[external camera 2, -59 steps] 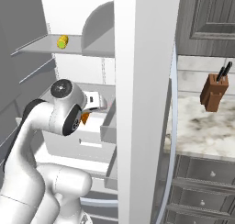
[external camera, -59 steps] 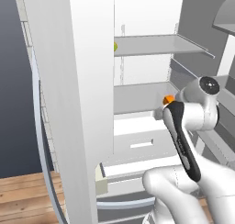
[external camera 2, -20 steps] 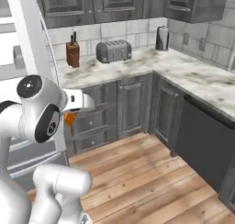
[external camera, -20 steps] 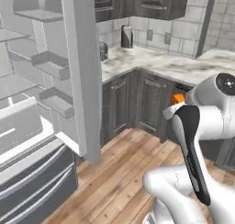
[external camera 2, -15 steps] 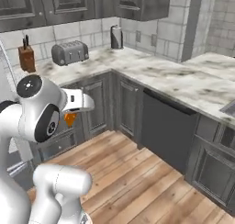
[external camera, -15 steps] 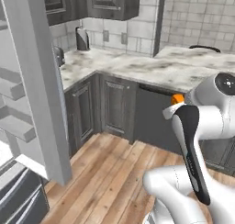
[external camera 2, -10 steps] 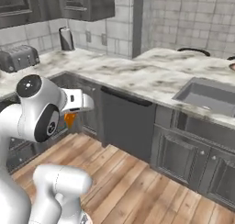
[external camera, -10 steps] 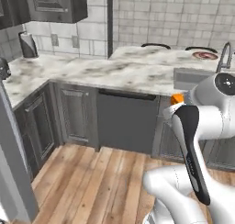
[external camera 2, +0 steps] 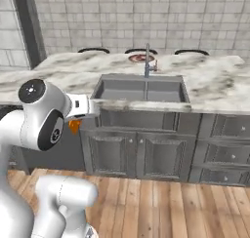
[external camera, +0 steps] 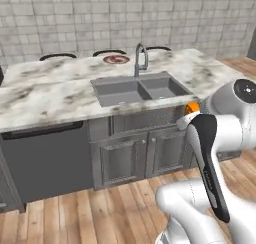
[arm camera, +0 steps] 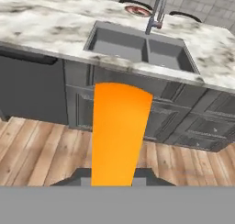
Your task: Take the cheese, steak, and corn from the fridge and place them on the plate on the dining counter to create an appetizer plate.
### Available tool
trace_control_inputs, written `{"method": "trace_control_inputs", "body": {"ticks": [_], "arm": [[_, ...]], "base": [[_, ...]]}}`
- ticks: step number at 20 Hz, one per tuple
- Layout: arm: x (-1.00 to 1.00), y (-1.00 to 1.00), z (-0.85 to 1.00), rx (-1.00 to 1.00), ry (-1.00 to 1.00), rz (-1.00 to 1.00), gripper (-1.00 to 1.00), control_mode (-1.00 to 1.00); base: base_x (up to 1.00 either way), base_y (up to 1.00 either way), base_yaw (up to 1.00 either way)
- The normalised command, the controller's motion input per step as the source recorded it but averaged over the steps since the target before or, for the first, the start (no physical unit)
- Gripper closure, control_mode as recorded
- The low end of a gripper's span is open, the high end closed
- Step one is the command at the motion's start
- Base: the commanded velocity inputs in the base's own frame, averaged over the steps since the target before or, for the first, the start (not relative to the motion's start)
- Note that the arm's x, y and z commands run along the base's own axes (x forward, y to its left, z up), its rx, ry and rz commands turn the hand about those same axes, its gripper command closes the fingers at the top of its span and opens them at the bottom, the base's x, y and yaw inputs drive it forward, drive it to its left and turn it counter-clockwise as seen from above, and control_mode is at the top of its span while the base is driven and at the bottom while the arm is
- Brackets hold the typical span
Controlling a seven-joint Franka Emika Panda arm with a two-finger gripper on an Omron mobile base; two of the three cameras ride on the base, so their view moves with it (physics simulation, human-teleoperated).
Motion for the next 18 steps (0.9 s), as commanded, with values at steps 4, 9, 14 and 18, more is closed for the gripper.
{"method": "trace_control_inputs", "body": {"ticks": [4,9,14,18], "arm": [[0.00,0.00,0.00,0.00,0.00,0.00,1.00,1.00],[0.00,0.00,0.00,0.00,0.00,0.00,1.00,1.00],[0.00,0.00,0.00,0.00,0.00,0.00,1.00,1.00],[0.00,0.00,0.00,0.00,0.00,0.00,1.00,1.00]], "base": [[0.22,-0.21,-0.92],[0.42,-0.04,-0.90],[0.89,0.01,-0.76],[1.00,0.12,-0.66]]}}
